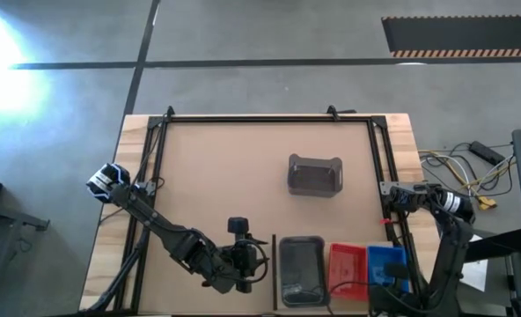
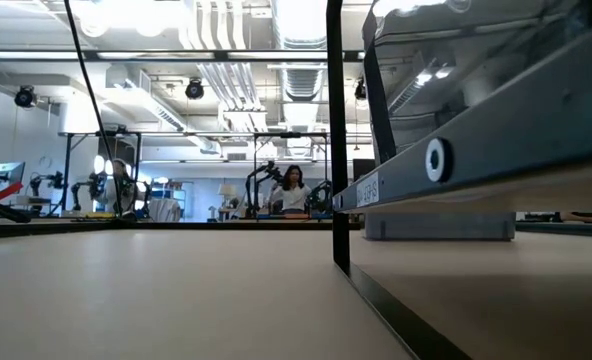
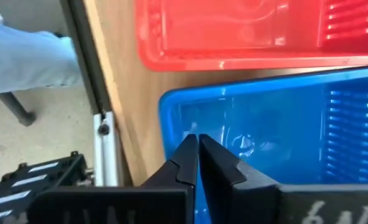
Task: Stack baskets on shelf by color
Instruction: Adjust the stacked red bins on the shelf
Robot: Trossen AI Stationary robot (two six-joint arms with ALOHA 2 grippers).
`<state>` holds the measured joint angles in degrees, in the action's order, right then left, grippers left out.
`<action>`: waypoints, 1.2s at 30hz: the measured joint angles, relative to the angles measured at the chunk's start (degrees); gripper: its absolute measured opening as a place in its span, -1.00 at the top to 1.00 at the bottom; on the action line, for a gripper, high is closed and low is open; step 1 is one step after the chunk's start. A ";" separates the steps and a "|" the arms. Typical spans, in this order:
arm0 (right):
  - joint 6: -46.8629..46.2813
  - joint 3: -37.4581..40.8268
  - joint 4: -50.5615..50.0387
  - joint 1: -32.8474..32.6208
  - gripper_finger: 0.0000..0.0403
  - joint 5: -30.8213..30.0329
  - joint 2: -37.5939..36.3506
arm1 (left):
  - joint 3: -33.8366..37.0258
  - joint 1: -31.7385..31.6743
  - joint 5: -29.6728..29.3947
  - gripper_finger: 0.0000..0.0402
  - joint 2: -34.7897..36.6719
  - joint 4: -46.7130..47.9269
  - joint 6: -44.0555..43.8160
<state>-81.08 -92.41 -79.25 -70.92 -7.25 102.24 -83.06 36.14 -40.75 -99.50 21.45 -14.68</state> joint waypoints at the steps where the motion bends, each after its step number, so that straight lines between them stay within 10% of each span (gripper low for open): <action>1: 0.02 -0.46 -0.14 -0.06 0.96 -0.02 0.00 | 0.01 0.00 0.00 0.12 0.00 0.02 0.00; 14: -0.90 -7.15 -2.55 3.55 0.96 -22.41 -0.04 | 0.01 -0.02 0.00 0.12 0.00 0.00 -0.04; 36: 7.52 0.56 4.10 9.44 0.96 0.64 0.17 | 3.63 0.37 0.04 0.12 -0.04 -2.17 -1.73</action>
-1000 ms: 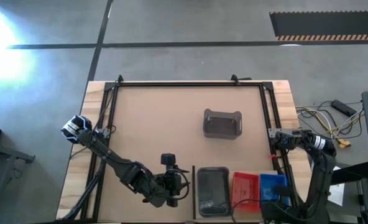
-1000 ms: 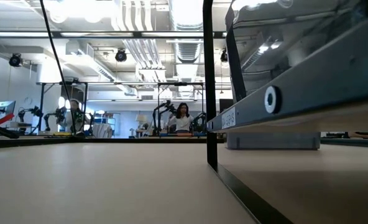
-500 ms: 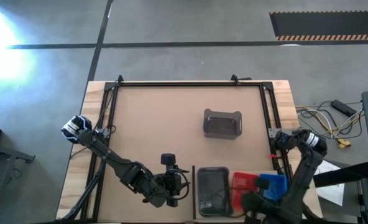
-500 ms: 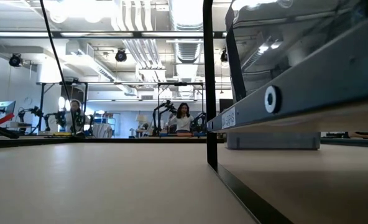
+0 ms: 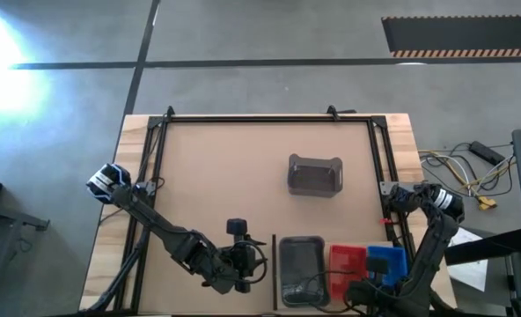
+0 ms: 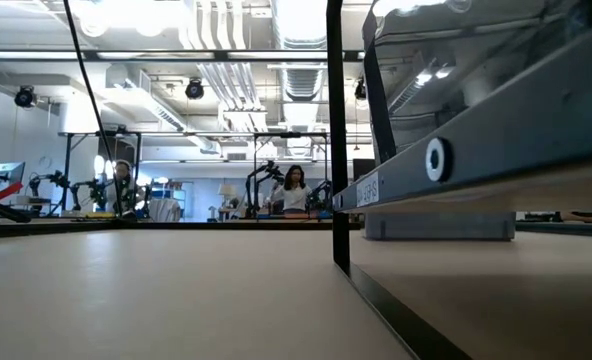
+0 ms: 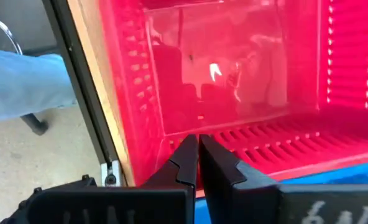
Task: Stack baskets on shelf by color
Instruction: Adjust the stacked red bins on the shelf, then stack the black bin on top of the black bin on the shelf
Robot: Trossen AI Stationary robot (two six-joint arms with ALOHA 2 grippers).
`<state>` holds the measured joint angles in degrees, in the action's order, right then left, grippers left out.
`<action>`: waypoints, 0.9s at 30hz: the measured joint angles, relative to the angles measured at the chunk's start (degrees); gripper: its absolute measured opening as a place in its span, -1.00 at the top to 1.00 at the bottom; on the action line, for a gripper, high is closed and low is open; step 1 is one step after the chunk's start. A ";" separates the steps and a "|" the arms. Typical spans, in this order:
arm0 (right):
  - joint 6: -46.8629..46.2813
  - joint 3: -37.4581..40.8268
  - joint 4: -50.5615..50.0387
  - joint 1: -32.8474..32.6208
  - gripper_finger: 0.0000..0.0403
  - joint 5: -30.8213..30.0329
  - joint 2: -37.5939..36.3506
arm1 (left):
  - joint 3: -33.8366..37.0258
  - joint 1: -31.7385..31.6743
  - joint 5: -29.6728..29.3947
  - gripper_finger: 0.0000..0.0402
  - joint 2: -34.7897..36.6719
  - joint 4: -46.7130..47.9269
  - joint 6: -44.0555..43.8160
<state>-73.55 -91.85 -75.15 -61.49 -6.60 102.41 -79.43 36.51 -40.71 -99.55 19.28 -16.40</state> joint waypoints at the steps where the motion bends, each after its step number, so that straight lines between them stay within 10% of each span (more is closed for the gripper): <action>1: -0.37 0.00 -0.24 -0.13 0.96 0.32 0.00 | 0.19 0.00 0.01 0.12 0.00 -0.38 0.02; 9: -2.36 -0.03 -3.41 -0.95 0.96 1.78 -0.21 | 0.21 0.03 0.00 0.12 0.03 -0.87 0.20; 20: -0.73 -7.14 -10.81 -0.37 0.96 -28.14 -0.40 | -0.64 0.02 -0.04 0.12 0.32 -0.88 0.22; 27: 11.76 0.15 -13.03 11.80 0.96 -28.54 -6.35 | -0.57 2.39 -0.08 0.12 0.37 0.20 -1.64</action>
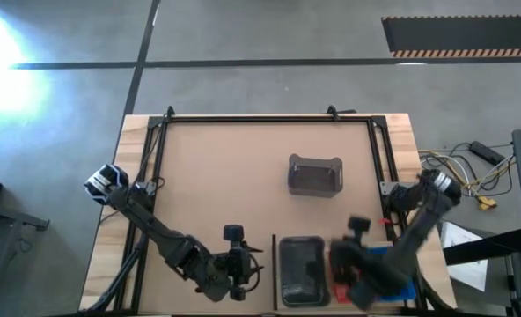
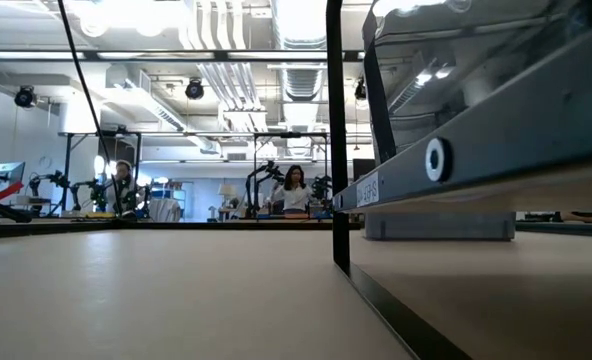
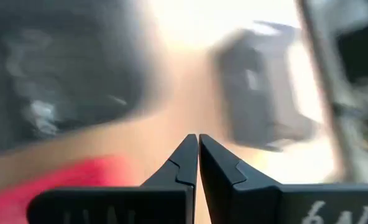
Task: Stack baskets on shelf by color
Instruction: Stack the black bin on top of the black bin on the shelf
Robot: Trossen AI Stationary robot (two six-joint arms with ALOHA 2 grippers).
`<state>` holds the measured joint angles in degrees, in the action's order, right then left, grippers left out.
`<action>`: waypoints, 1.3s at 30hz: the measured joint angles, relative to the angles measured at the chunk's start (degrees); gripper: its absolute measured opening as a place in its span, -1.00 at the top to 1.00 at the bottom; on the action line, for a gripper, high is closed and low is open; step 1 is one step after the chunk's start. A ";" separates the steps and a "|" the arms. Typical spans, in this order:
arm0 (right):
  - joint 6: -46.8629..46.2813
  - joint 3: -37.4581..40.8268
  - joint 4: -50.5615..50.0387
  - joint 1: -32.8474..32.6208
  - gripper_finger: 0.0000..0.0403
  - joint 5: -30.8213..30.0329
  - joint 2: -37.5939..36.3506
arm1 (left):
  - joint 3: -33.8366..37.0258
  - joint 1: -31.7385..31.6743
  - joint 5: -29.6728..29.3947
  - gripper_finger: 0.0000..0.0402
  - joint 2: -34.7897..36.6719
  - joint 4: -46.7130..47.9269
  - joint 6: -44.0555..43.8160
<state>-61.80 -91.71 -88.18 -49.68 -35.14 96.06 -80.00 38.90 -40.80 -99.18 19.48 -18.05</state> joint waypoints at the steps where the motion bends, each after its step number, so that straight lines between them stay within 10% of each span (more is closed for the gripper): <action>1: 1.16 1.77 -1.74 2.51 0.96 0.57 -1.34 | 0.11 0.41 0.00 0.12 0.00 0.21 -0.50; 9: 24.03 17.64 7.71 28.06 0.87 3.86 -16.86 | 2.06 3.73 -2.18 0.12 0.02 0.45 -2.85; 17: 49.16 33.09 27.16 50.01 0.36 21.59 -29.45 | 5.80 5.50 -3.23 0.12 0.02 0.58 -8.37; 28: 55.32 40.98 36.92 51.97 0.13 26.66 -28.06 | 8.21 5.83 -3.23 0.12 0.02 -0.07 -10.20; 39: 55.44 40.26 37.08 51.99 0.63 26.17 -16.56 | 8.06 5.83 -3.78 0.12 0.07 -1.02 -10.14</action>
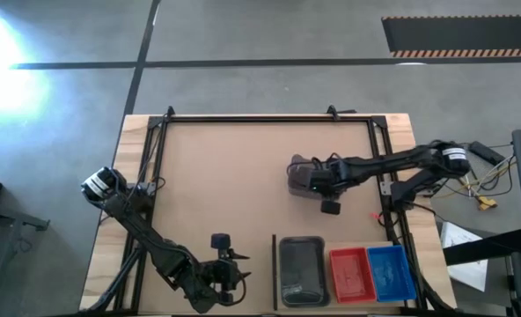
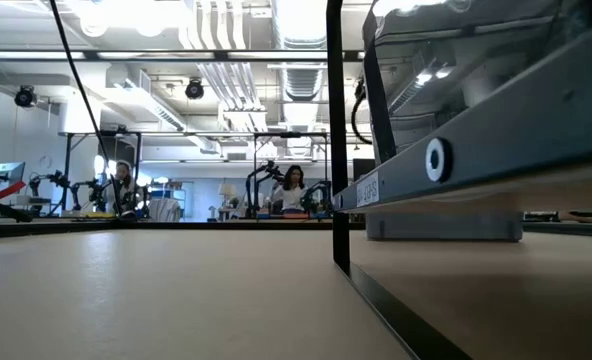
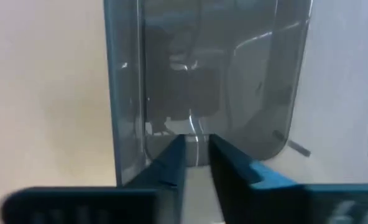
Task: Stack baskets on shelf by color
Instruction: Stack the black bin on top of the black bin on the shelf
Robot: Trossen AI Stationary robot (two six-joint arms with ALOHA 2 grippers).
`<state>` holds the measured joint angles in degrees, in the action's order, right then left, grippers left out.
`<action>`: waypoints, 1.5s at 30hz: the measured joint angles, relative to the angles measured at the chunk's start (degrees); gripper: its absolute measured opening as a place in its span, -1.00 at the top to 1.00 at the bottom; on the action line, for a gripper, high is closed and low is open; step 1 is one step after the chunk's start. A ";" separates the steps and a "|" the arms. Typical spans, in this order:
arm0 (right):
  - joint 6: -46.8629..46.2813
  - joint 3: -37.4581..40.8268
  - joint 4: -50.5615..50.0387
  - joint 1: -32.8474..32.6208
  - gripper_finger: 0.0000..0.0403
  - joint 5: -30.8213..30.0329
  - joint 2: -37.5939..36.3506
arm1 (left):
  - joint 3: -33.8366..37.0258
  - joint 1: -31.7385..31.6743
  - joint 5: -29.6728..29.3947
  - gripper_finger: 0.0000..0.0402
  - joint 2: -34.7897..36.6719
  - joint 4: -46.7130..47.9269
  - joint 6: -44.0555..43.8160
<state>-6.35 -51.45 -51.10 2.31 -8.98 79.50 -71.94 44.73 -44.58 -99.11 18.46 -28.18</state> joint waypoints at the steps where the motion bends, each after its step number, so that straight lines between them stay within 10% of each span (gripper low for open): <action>1: 0.00 -0.39 0.04 0.00 0.73 -0.02 0.67 | 0.00 0.00 -0.04 0.12 0.02 0.00 0.00; 15: -3.74 -17.08 0.45 2.08 0.94 -0.53 1.41 | 0.07 0.09 -1.09 0.12 0.28 0.02 0.04; 31: -2.45 -18.78 0.53 1.97 0.27 7.48 12.95 | 0.22 0.39 -1.09 0.12 0.36 0.07 0.07; 45: -5.27 -31.44 1.79 3.57 0.95 4.62 23.81 | -0.12 2.11 -1.16 0.12 0.48 0.10 0.04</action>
<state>-11.63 -82.89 -49.32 5.88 -4.36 103.30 -72.07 46.84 -45.74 -98.63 18.55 -28.14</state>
